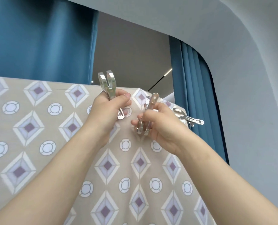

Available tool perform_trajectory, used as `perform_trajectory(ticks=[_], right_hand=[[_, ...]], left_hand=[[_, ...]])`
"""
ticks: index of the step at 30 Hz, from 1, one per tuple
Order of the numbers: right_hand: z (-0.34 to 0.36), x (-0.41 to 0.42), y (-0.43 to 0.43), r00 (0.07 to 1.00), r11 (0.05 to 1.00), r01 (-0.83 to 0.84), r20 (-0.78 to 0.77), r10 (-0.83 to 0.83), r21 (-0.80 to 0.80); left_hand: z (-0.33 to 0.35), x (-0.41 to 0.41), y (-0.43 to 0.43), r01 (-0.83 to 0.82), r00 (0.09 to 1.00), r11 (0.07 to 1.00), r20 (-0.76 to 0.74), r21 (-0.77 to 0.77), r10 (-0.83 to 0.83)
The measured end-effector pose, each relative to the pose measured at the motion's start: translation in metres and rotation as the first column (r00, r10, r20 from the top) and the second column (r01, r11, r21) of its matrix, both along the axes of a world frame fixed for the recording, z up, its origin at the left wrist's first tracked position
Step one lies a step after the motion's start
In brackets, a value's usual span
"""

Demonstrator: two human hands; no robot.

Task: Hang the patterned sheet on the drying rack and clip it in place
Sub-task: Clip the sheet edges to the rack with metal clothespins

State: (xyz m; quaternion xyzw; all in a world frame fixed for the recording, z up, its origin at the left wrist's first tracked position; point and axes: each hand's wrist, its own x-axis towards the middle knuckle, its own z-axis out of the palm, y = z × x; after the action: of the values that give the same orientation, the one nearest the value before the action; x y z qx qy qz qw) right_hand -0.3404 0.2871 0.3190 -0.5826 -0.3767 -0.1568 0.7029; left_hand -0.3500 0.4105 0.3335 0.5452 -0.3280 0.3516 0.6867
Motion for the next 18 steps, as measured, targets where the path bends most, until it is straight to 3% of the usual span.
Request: perform_trajectory(ticks=[6, 9, 18], right_hand=[[0.013, -0.002, -0.007, 0.997, 0.999, -0.023, -0.069, 0.027, 0.048], [0.018, -0.003, -0.009, 0.991, 0.997, -0.076, -0.105, 0.077, 0.015], [0.002, 0.002, 0.013, 0.947, 0.960, -0.278, -0.177, 0.269, -0.027]], left_hand=[[-0.002, -0.001, 0.005, -0.356, 0.930, 0.934, 0.090, -0.017, 0.356], [-0.002, -0.005, 0.006, -0.338, 0.936, 0.941, 0.103, 0.003, 0.336], [-0.015, -0.014, 0.020, -0.218, 0.974, 0.976, -0.055, 0.020, 0.219]])
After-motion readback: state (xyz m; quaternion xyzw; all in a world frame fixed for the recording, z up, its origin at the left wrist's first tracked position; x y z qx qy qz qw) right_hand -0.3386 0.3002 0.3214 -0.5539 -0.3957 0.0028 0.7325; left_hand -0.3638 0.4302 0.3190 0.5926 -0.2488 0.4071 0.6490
